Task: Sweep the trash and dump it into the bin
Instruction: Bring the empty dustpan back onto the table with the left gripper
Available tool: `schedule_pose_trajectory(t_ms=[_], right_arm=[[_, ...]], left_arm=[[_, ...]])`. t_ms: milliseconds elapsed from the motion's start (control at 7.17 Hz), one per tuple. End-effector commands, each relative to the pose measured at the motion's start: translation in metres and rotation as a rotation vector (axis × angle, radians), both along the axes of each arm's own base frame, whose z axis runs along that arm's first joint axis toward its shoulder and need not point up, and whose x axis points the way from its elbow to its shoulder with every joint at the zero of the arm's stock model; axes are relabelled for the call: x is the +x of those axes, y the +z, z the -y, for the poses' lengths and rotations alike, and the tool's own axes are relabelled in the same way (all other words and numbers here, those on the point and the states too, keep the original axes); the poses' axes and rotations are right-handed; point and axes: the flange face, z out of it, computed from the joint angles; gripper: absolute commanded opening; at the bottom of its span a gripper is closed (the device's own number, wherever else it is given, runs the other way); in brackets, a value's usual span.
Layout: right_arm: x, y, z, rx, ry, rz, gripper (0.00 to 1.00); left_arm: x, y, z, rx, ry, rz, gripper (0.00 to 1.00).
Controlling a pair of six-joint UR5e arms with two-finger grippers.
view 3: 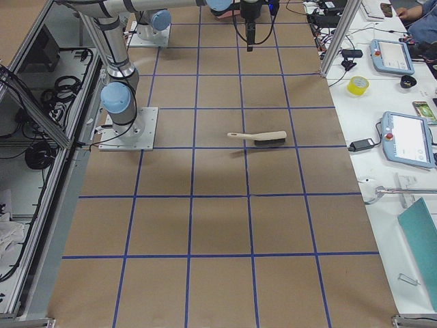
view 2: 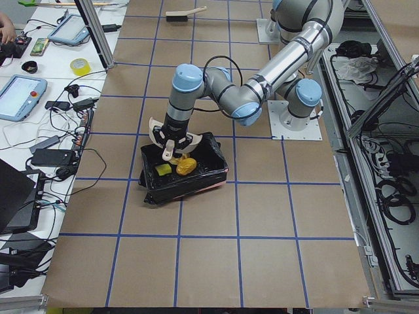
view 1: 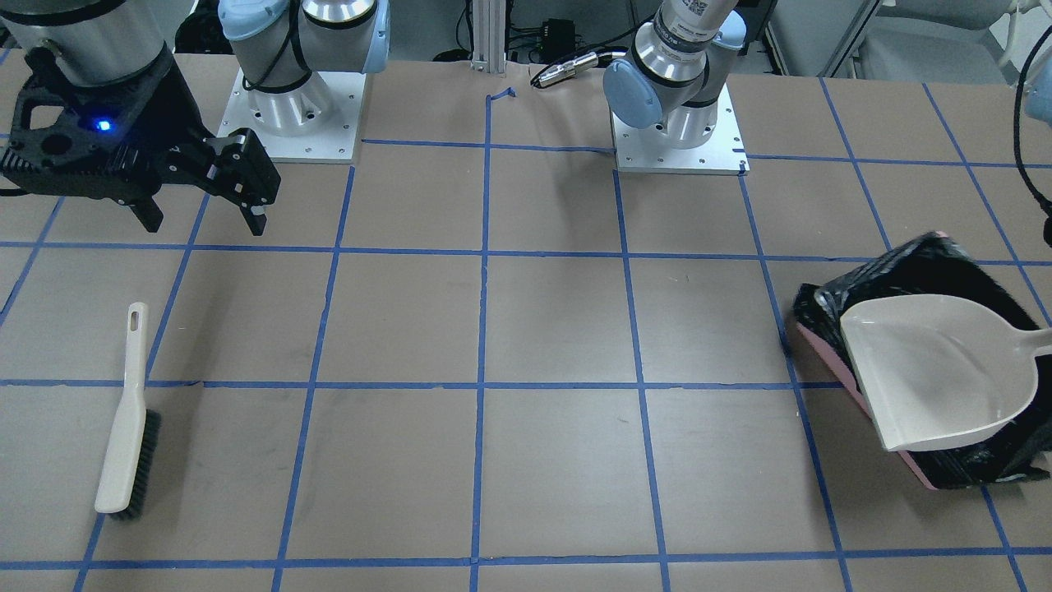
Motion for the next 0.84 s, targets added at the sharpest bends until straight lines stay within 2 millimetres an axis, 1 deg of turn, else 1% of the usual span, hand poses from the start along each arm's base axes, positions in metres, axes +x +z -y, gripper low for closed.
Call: schedule_pose_trajectory(t_ms=[0, 140, 279, 419, 558, 698], right_arm=[[0.003, 0.013, -0.011, -0.027, 0.016, 0.006, 1.0], [0.002, 0.008, -0.012, -0.02, 0.016, 0.005, 1.0], [0.001, -0.002, -0.012, -0.003, 0.018, -0.005, 1.0], [0.0, -0.002, -0.013, -0.001, 0.017, -0.008, 1.0], [0.0, 0.0, -0.016, -0.006, 0.018, -0.007, 1.0], [0.0, 0.001, -0.016, -0.007, 0.018, -0.009, 1.0]], left_arm=[[-0.064, -0.027, 0.028, 0.038, 0.093, -0.2, 0.0], [-0.107, -0.034, 0.044, 0.068, 0.075, -0.218, 0.0], [-0.118, -0.029, 0.044, 0.079, 0.06, -0.22, 0.0], [-0.126, -0.025, 0.044, 0.098, 0.068, -0.238, 0.0], [-0.141, -0.035, 0.05, 0.116, 0.127, -0.328, 0.0], [-0.164, -0.051, 0.06, 0.138, 0.136, -0.382, 0.0]])
